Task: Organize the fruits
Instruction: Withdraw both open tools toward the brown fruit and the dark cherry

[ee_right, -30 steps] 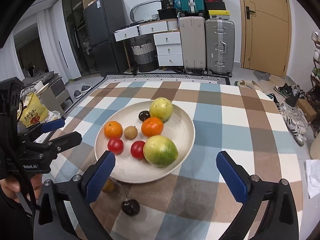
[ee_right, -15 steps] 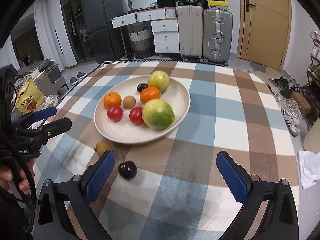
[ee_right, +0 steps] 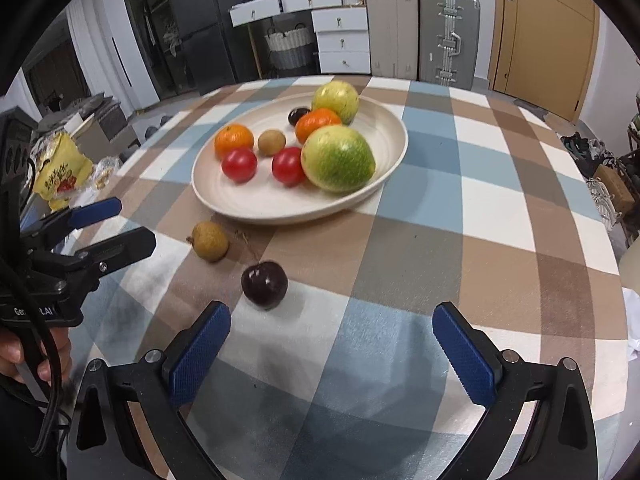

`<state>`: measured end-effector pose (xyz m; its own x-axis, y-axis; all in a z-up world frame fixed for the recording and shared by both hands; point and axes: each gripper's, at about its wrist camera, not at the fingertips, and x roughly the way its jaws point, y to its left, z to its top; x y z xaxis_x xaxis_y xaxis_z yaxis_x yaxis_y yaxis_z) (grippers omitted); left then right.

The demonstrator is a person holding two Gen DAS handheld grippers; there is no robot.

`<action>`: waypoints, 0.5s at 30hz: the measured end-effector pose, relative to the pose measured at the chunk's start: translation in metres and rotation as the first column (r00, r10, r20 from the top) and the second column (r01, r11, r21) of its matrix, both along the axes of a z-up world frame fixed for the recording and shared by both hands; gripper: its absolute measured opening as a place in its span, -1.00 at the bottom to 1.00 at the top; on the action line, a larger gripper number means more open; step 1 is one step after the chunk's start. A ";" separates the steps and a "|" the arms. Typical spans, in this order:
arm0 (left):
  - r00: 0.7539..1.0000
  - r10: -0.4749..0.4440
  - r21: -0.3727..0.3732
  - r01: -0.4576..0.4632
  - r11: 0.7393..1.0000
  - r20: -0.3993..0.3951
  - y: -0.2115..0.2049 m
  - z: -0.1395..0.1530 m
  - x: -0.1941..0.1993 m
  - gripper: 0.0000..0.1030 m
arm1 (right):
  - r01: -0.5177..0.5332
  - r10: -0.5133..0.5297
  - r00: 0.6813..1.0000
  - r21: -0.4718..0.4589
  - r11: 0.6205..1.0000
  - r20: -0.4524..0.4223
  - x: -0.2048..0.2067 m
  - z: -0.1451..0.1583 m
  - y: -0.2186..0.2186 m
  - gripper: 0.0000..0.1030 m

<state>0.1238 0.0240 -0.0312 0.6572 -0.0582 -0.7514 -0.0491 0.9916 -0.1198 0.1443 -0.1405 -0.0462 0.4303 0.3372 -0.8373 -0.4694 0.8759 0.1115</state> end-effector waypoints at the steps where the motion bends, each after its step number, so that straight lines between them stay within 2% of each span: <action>1: 1.000 -0.004 -0.004 0.004 1.000 -0.005 -0.001 -0.002 0.000 0.98 | -0.008 0.008 1.000 -0.008 1.000 -0.001 -0.001 -0.002 0.002 0.99; 15: 0.999 -0.014 -0.004 0.014 1.000 -0.035 -0.005 -0.021 0.003 0.98 | -0.036 0.040 0.998 -0.069 0.997 0.051 0.000 -0.006 0.017 0.98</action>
<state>0.1267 0.0188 -0.0520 0.6300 -0.0699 -0.7735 -0.0395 0.9918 -0.1218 0.1438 -0.1236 -0.0521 0.4622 0.2973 -0.8355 -0.5063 0.8620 0.0266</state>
